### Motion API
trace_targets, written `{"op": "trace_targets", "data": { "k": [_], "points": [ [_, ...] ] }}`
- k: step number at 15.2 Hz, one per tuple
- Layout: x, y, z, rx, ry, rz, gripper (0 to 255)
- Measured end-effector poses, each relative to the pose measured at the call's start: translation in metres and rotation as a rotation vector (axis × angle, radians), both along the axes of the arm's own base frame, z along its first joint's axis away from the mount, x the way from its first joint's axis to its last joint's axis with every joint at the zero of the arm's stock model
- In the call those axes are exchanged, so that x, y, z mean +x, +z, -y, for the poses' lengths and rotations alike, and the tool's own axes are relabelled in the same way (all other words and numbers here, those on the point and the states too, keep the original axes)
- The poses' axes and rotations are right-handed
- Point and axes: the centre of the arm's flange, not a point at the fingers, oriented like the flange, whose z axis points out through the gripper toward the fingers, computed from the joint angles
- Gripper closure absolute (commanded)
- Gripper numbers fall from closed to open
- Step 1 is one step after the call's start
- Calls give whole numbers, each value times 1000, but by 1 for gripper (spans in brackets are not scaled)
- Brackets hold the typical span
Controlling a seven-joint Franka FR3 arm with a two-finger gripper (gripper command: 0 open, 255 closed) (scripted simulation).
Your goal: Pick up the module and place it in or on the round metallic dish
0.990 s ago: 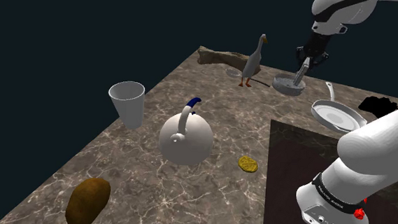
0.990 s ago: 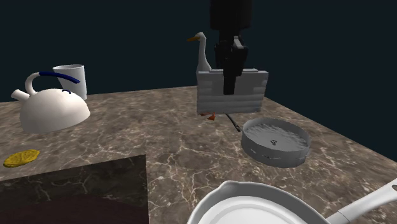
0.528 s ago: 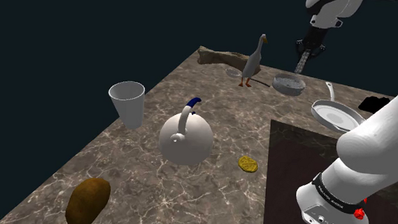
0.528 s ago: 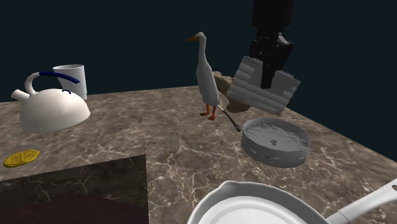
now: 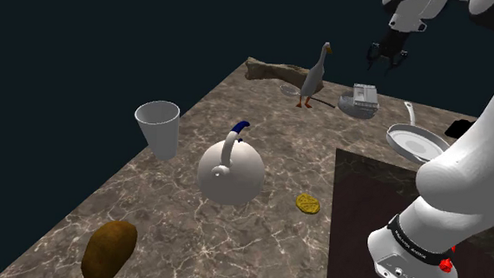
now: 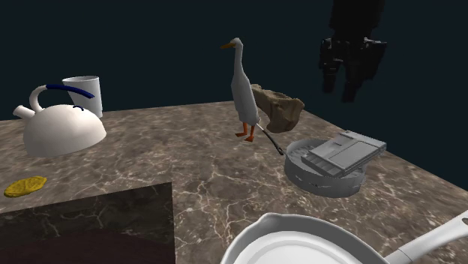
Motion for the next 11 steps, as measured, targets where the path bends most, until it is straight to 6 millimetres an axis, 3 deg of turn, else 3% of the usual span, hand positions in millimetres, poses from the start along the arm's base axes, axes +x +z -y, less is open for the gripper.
{"op": "trace_targets", "data": {
  "k": [3, 6, 8, 11],
  "points": [
    [-72, -25, 63, 247, 41, 334, 0],
    [-134, -96, 123, 510, 96, 759, 0],
    [-149, -137, 143, 624, 124, 970, 0],
    [-144, -152, 142, 651, 138, 1048, 0]
  ]
}}
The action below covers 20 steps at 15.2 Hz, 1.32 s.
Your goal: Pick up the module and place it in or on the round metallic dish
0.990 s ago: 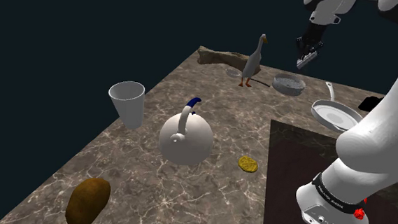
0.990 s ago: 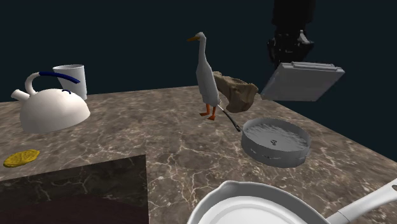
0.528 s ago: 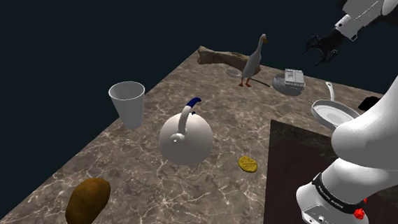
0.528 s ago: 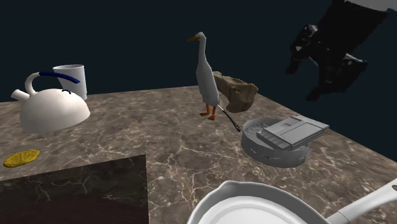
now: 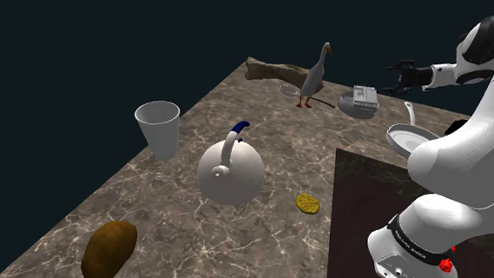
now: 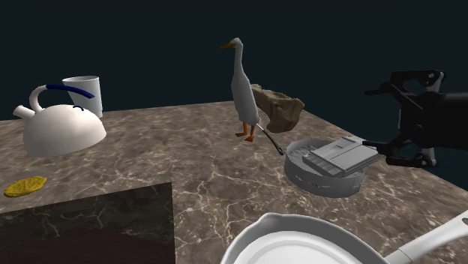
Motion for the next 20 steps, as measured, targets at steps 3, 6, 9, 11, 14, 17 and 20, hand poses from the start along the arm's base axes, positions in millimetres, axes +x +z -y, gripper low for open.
{"op": "trace_targets", "data": {
  "k": [3, 6, 9, 11, 14, 17, 20],
  "points": [
    [10, -5, -8, 3, 1, 11, 0],
    [17, -8, -12, 4, 1, 13, 0],
    [18, -8, -13, 3, 1, 13, 0],
    [18, -8, -13, 3, 1, 13, 255],
    [18, -8, -13, 3, 1, 13, 255],
    [18, -8, -13, 3, 1, 13, 255],
    [18, -8, -13, 3, 1, 13, 255]
  ]
}}
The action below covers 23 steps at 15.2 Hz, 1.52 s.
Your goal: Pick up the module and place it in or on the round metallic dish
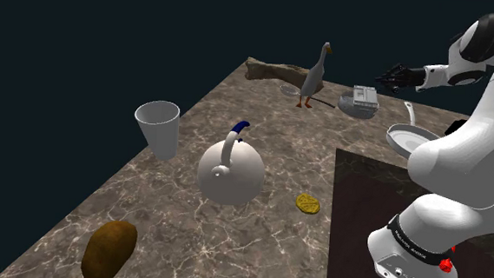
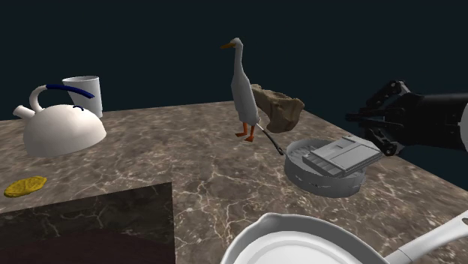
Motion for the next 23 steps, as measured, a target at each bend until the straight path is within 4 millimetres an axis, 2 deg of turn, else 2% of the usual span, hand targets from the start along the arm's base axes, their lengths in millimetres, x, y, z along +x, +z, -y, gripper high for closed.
{"op": "trace_targets", "data": {
  "k": [1, 2, 4, 11, 15, 19, 23],
  "points": [
    [0, 0, 0, 0, 0, 0, 0],
    [0, 0, 0, 0, 0, 0, 0],
    [-6, -14, 11, -20, 14, 39, 0],
    [-16, -94, 75, -130, 90, 257, 0],
    [-4, -106, 72, -145, 99, 284, 0],
    [9, -108, 60, -149, 98, 286, 0],
    [12, -108, 58, -151, 98, 286, 0]
  ]
}}
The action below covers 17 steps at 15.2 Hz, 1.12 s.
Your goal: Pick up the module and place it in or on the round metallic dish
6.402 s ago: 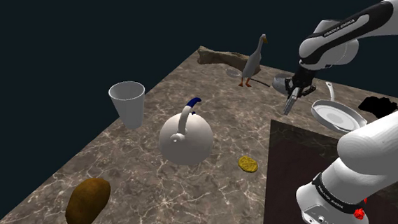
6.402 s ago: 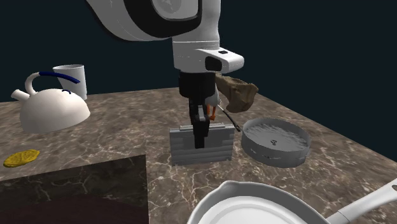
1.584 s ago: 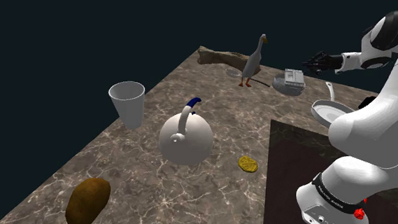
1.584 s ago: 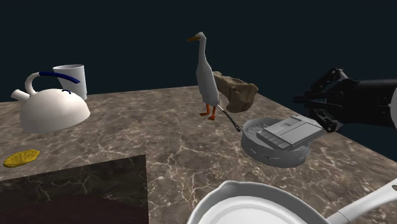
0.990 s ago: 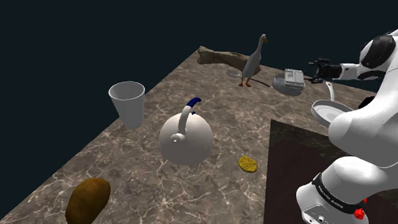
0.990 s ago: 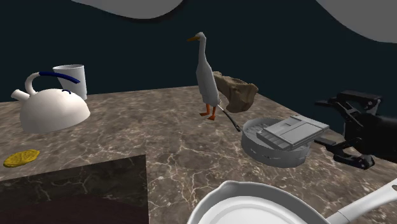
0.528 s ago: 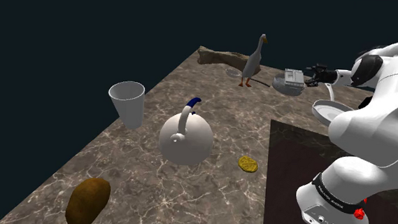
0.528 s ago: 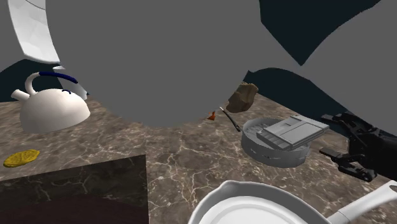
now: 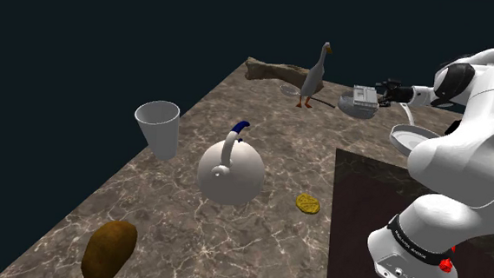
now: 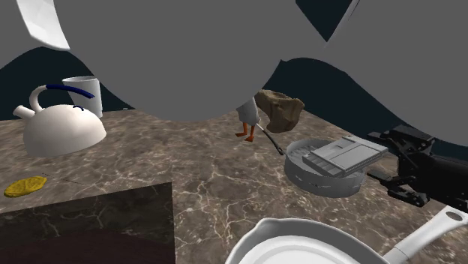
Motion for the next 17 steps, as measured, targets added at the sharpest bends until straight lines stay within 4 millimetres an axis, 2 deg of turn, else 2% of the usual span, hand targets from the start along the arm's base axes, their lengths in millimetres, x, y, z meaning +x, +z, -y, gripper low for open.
{"op": "trace_targets", "data": {
  "k": [2, 3, 13, 17],
  "points": [
    [0, 0, 0, 0, 0, 0, 0],
    [0, 0, 0, 0, 0, 0, 255],
    [2, 0, -1, 2, 3, 3, 255],
    [2, 13, -1, 4, 3, 0, 255]
  ]
}}
